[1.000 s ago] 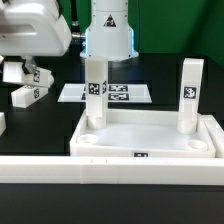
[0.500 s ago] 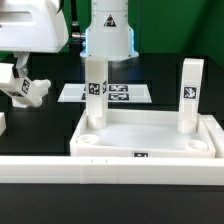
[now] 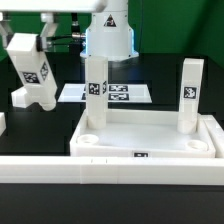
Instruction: Assemble desk
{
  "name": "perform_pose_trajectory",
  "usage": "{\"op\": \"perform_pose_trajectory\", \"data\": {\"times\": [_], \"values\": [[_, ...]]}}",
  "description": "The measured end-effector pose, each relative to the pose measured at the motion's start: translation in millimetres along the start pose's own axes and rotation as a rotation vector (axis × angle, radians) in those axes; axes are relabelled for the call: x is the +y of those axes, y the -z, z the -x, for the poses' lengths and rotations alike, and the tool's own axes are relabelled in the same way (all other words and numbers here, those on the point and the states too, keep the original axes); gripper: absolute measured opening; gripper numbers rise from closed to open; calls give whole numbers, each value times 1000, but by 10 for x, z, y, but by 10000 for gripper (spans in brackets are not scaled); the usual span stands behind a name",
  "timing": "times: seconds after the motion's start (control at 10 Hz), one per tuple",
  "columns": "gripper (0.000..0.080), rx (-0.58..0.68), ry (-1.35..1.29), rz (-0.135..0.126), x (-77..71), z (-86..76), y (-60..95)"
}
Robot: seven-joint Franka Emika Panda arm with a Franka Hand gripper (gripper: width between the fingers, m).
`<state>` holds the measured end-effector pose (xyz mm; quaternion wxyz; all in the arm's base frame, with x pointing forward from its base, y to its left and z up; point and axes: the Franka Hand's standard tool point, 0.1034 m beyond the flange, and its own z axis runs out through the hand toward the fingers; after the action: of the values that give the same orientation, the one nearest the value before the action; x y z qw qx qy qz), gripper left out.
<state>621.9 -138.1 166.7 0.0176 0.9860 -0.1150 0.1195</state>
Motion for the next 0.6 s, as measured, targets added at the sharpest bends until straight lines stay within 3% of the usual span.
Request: {"op": "perform_pose_trajectory", "data": {"times": [0.3,0.4,0.6], "values": [[291,-22,-9,-5,-38,43,-16],[291,-17,-52,-14,-242,24,13],[291,-11,-137,-38,-827,-89,97]]}}
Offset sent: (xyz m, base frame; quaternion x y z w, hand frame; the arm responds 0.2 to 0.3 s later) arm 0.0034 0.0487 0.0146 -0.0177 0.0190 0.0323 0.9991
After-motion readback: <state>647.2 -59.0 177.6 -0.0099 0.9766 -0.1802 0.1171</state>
